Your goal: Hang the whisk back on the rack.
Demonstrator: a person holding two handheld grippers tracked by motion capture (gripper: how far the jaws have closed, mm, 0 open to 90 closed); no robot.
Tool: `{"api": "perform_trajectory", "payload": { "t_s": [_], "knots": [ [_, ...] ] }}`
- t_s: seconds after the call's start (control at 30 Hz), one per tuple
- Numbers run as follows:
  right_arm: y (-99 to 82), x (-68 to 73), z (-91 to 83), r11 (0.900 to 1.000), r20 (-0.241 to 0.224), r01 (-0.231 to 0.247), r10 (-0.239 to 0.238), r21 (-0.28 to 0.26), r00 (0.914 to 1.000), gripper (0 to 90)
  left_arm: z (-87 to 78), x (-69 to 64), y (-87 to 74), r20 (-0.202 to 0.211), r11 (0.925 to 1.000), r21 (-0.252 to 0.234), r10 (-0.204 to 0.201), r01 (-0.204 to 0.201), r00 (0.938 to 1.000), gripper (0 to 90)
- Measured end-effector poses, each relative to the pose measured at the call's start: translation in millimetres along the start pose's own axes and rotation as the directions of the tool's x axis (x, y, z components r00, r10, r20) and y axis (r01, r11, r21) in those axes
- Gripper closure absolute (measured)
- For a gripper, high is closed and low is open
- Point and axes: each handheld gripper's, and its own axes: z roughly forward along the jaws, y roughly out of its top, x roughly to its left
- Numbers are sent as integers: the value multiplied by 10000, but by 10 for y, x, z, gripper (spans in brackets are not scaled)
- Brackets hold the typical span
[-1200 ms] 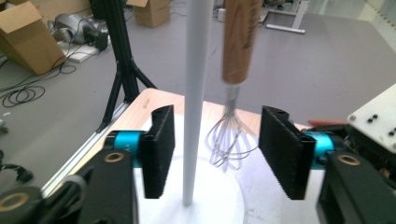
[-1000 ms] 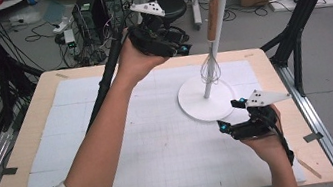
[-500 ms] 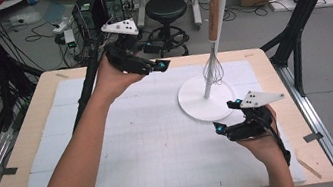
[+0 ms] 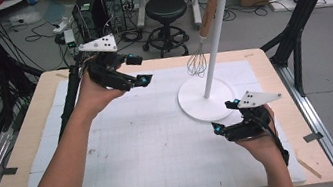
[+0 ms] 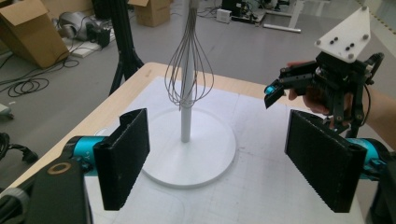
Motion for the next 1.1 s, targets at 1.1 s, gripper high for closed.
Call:
{"api": "perform_trajectory", "payload": {
  "t_s": [1.1],
  "knots": [
    [6,2,7,10000,-62,-41,41,-20,10000,118,-443,-341,-1255,179,9974,-497,-518,526,9985,145]
  ]
}}
